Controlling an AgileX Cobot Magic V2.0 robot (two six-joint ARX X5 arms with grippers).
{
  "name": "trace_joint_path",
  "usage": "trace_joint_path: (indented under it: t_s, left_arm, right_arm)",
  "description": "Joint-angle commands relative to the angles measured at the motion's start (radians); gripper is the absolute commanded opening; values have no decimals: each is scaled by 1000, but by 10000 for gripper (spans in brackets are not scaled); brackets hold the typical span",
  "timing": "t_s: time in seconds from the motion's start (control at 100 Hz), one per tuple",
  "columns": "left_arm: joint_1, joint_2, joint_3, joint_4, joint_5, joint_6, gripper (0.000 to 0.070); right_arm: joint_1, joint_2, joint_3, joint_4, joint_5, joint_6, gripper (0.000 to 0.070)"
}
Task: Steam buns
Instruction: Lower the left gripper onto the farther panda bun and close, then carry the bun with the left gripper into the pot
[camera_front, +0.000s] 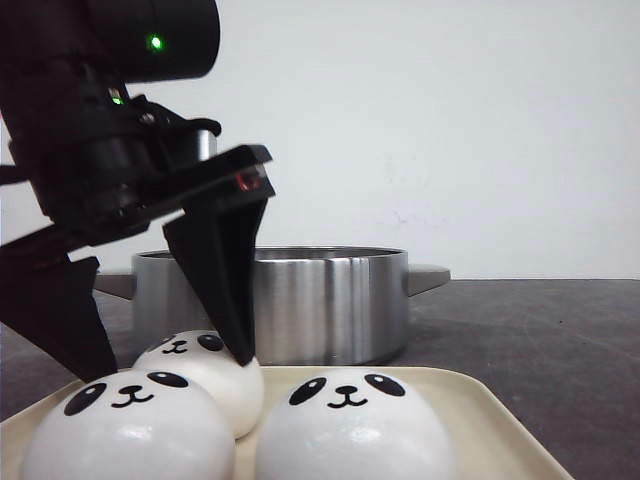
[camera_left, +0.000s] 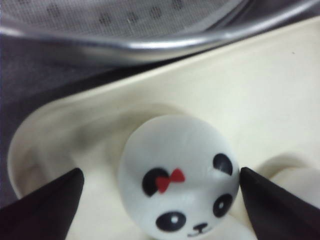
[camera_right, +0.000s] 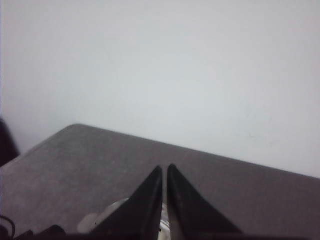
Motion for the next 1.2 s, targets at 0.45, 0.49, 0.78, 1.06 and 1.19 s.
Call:
trace_joint_path:
  t_s: [0.45,0.49,0.78,1.06,1.19]
  left_arm:
    - [-8,86,11,14,-14,-20,10]
    - [-8,78,14,14,-19,-20,10]
    - [-39,-127,95,-28,1,-26,11]
    - [-37,-250,321,-42,-91,14,11]
    - [34,-170,466,-59,-97,117,11]
  right_arm:
    - [12,8,16,-9,9,37,9]
    - [12,8,16,-12,9,37,9]
    - [12,11,16,-15,28,36,9]
    - [12,15,16,-14,34,32,9]
    - [12,18,16,-16,34,18,9]
